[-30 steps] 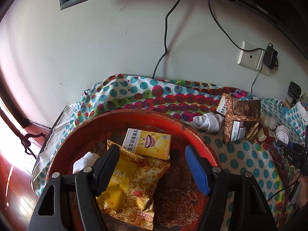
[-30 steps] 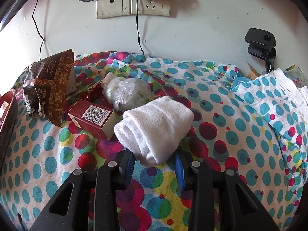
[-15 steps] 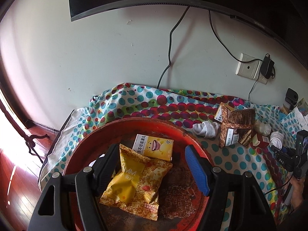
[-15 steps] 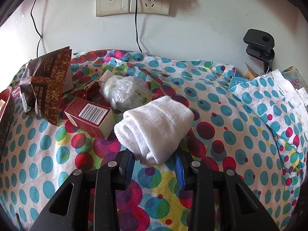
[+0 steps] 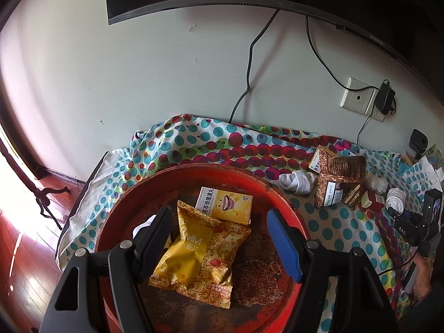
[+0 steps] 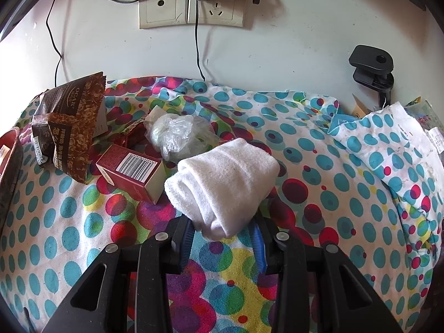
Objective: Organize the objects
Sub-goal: 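Carry the rolled white towel in the right gripper over the red tray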
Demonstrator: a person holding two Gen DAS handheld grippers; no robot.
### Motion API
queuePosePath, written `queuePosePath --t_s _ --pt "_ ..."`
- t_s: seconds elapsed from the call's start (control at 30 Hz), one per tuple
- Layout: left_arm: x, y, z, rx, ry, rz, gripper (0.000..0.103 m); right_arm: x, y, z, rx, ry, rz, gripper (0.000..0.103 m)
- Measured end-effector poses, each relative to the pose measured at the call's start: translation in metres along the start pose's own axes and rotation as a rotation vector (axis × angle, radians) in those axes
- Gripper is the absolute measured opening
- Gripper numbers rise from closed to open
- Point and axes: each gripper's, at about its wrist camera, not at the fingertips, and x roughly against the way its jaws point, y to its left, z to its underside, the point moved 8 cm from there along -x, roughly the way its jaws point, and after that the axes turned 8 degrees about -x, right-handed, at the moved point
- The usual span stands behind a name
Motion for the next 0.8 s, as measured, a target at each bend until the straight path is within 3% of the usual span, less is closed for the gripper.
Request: queuePosePath --t_s 0.23,0.4,0.5,0.6,0.8 --pt "0.005 -0.002 0.000 -0.027 0.001 -0.023 0.073 0.001 0.004 0.000 0.028 -0.007 0.015 0.034" --pt "0.014 -0.002 -0.003 -0.012 -0.018 0.013 0.073 0.008 0.009 -0.001 0.045 -0.038 -0.007 0.034" --pt "0.022 0.004 -0.004 -0.016 -0.031 -0.014 0.073 0.011 0.015 -0.003 0.038 -0.037 -0.030 0.034" --pt "0.030 0.014 -0.004 0.013 -0.045 -0.017 0.073 0.028 0.031 -0.012 0.002 -0.057 -0.101 0.034" --pt "0.039 0.034 -0.001 0.050 -0.050 -0.040 0.073 0.074 0.104 -0.027 0.085 -0.114 -0.232 0.034"
